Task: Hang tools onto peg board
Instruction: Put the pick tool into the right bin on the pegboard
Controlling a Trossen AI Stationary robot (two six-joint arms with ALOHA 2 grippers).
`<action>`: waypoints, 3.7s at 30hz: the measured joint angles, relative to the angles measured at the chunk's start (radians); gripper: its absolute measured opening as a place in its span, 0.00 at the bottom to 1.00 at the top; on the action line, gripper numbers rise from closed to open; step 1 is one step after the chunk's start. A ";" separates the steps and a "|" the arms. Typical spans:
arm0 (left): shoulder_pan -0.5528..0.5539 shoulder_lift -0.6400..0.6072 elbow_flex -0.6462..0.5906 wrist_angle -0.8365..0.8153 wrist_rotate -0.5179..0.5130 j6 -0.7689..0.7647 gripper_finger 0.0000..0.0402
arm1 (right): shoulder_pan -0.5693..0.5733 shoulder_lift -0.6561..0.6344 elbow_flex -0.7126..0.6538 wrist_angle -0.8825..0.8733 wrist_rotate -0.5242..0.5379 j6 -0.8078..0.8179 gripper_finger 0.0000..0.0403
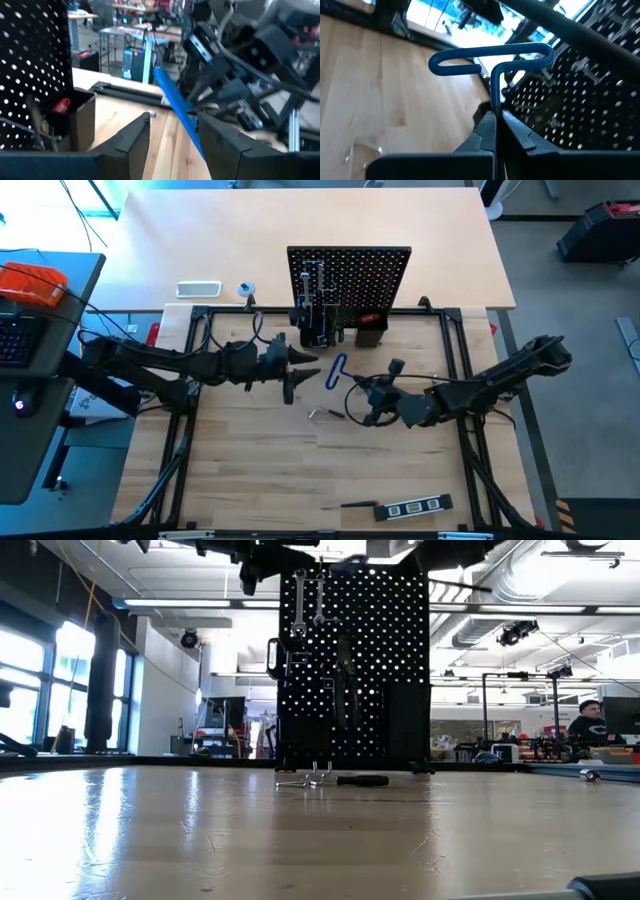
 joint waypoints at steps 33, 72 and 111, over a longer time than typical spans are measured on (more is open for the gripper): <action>0.054 0.134 0.000 0.086 0.111 -0.167 0.52 | -0.006 0.066 0.000 0.121 -0.049 -0.055 0.00; 0.073 0.038 0.014 -0.235 0.297 0.123 0.04 | -0.042 0.072 0.001 -0.025 -0.065 0.088 0.02; 0.256 0.671 1.292 -1.209 -0.059 0.579 0.04 | 0.229 0.062 -0.235 -0.498 -0.124 1.216 0.25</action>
